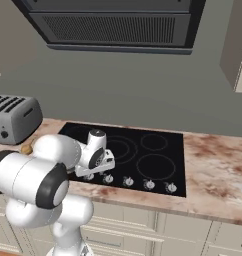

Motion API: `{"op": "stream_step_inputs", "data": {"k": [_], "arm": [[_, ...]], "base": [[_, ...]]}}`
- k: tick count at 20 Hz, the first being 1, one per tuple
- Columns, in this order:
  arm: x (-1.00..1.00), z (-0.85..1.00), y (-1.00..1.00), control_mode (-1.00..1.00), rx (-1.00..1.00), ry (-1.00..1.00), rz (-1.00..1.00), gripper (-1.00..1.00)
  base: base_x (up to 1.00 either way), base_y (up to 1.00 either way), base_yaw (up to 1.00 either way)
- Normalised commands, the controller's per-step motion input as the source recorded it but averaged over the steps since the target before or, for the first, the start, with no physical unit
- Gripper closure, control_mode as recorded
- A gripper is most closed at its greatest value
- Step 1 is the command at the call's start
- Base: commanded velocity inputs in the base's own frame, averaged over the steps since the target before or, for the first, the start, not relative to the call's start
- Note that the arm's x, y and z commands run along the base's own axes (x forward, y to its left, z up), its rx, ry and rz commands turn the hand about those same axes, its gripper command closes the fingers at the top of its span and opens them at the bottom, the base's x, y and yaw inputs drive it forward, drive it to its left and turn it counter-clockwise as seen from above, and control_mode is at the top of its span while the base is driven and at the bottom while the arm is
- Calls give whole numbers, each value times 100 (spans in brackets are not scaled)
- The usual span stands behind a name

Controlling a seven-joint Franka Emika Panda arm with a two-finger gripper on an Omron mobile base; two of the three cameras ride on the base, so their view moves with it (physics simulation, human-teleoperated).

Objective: Turn on the burner for the pot on the stove. Wait thirty seconds for the pot to heat up. Then add the onion to the pot.

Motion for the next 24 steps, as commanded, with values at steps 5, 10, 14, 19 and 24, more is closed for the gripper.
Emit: {"op": "stream_step_inputs", "data": {"k": [5, 10, 14, 19, 24], "arm": [[0, -44, 0, -100, 0, 0, 17, 100], [0, -43, 0, -100, 0, 0, 23, 100], [0, -39, 0, -100, 0, 0, 28, 100], [0, -42, 0, -100, 0, -1, 34, 100], [0, -47, -2, -100, 0, -3, 34, 100]], "base": [[0, 0, 0], [0, 0, 0], [0, 0, 0], [0, 0, 0], [0, 0, 0]]}}
